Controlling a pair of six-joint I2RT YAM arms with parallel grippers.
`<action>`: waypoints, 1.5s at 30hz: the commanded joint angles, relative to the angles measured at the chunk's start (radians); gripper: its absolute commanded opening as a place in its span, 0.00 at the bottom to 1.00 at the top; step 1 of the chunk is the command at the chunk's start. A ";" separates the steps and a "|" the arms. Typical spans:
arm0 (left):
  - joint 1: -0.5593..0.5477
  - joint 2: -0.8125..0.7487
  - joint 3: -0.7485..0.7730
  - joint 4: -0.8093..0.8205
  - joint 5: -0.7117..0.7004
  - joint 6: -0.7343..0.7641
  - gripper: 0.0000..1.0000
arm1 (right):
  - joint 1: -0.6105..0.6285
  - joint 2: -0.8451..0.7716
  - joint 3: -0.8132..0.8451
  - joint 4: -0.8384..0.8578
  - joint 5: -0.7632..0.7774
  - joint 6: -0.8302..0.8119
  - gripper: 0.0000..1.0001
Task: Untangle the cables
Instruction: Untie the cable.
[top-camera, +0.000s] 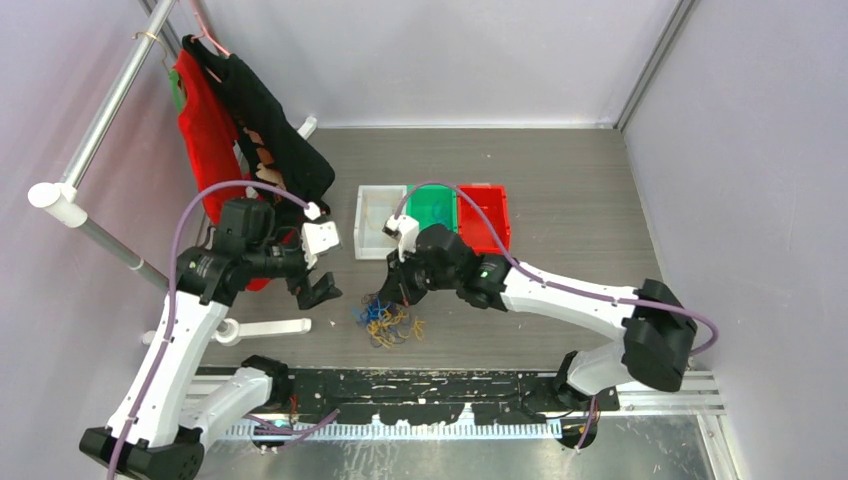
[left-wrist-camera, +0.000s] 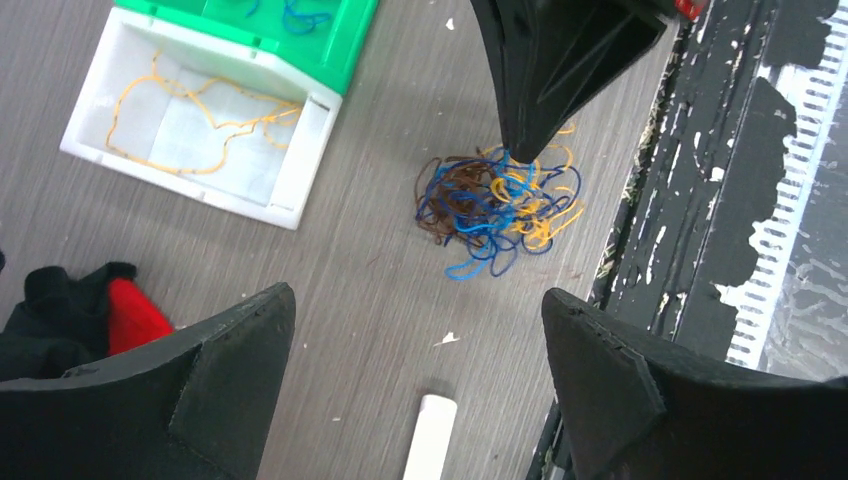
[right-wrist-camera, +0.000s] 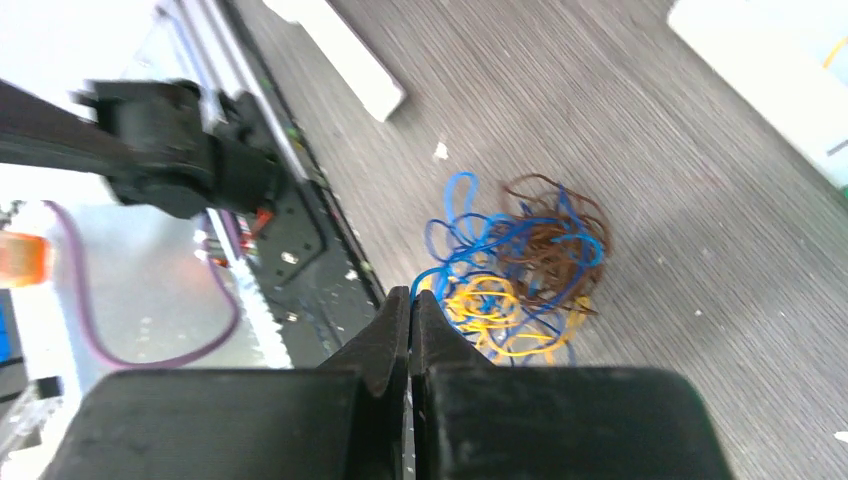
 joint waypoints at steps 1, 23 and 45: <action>0.002 -0.062 -0.057 0.117 0.118 -0.024 0.92 | -0.026 -0.102 0.037 0.123 -0.074 0.084 0.01; -0.145 -0.102 -0.180 0.536 0.193 -0.352 0.57 | -0.093 -0.167 0.064 0.388 -0.224 0.288 0.01; -0.146 -0.101 -0.117 0.564 0.291 -0.549 0.00 | -0.102 -0.302 -0.088 0.535 -0.035 0.294 0.59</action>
